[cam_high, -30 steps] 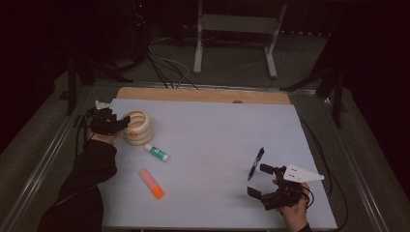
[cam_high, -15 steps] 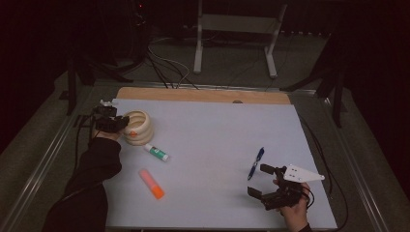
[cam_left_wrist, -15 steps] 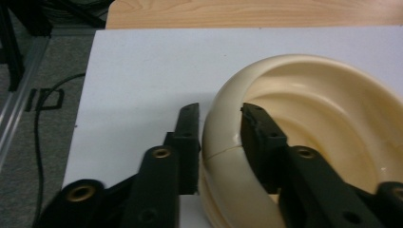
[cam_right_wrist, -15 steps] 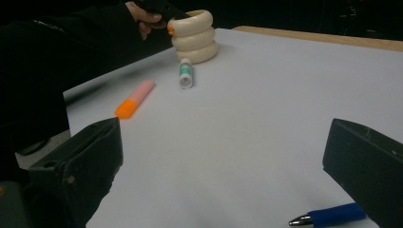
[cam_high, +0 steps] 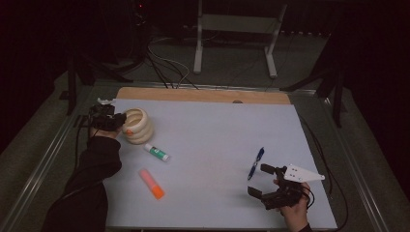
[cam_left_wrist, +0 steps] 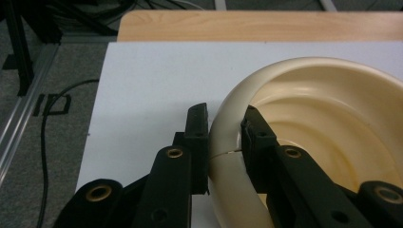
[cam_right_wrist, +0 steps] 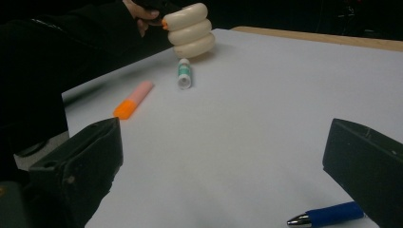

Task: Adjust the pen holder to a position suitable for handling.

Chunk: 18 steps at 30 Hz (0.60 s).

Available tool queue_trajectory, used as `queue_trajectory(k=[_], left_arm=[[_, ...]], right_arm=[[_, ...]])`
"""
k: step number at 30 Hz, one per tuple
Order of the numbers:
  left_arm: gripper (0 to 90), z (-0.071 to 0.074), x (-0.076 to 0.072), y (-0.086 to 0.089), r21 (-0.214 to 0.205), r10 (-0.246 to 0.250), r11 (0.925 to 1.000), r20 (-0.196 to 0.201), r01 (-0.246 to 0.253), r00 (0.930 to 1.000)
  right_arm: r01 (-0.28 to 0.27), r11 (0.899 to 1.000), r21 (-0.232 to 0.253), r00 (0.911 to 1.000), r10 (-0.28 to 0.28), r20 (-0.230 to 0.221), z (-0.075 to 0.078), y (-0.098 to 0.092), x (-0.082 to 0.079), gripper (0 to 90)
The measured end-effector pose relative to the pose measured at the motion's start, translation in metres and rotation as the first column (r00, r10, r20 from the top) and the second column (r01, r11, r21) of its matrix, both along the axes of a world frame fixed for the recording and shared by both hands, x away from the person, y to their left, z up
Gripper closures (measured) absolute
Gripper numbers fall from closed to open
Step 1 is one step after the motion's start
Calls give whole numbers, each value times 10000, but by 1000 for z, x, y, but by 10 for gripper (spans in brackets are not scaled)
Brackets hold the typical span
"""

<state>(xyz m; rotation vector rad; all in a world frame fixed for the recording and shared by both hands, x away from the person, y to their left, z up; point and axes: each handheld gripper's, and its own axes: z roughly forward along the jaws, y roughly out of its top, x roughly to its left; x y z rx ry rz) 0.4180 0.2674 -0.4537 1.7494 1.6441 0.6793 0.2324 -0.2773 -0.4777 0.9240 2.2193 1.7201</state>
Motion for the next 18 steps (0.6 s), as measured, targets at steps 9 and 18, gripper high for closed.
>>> queue_trajectory(k=[9,18], left_arm=[[773,16,1,-7,-83,-61,9999,231,63,9997],[775,25,2,-29,-313,-638,9974,228,644,9977]], right_arm=[[-1,10000,-11,10000,1,-3,0,0,0,0],[13,10000,32,10000,-13,38,0,-1,-1,0]])
